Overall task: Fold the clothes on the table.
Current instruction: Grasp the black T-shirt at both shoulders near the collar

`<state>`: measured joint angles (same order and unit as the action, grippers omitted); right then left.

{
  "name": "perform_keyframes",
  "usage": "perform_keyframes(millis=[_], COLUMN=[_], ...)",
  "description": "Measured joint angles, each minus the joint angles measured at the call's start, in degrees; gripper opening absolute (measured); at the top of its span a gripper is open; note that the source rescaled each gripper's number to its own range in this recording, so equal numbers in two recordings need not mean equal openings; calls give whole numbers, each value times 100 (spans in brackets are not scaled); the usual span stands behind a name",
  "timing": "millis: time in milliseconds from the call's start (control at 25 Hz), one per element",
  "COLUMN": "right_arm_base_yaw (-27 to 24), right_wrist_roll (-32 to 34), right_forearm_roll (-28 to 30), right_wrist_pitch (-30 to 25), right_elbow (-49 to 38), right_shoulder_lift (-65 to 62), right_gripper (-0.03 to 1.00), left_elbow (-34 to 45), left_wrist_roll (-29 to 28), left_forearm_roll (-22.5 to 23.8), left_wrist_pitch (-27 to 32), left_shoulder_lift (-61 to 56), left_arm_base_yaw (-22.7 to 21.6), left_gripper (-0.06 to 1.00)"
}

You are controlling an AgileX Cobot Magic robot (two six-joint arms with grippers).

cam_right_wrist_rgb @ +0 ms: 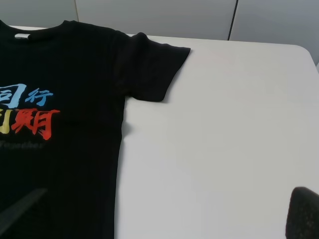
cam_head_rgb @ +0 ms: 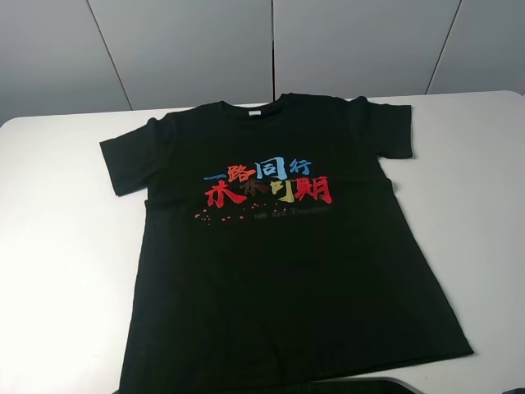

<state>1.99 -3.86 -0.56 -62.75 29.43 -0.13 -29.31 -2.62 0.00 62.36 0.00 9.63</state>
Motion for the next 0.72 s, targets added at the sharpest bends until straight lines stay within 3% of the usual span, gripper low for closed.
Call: perform_keyframes(millis=[720], right_arm_base_yaw=[0], right_wrist_roll=[0], right_forearm_roll=[0], right_wrist_pitch=[0], right_elbow=[0], right_shoulder_lift=[0], right_gripper=[100], left_elbow=[0], left_wrist_roll=[0], left_forearm_roll=[0], left_wrist_pitch=[0], left_shoulder_lift=[0], left_arm_base_yaw=[0], left_gripper=[98])
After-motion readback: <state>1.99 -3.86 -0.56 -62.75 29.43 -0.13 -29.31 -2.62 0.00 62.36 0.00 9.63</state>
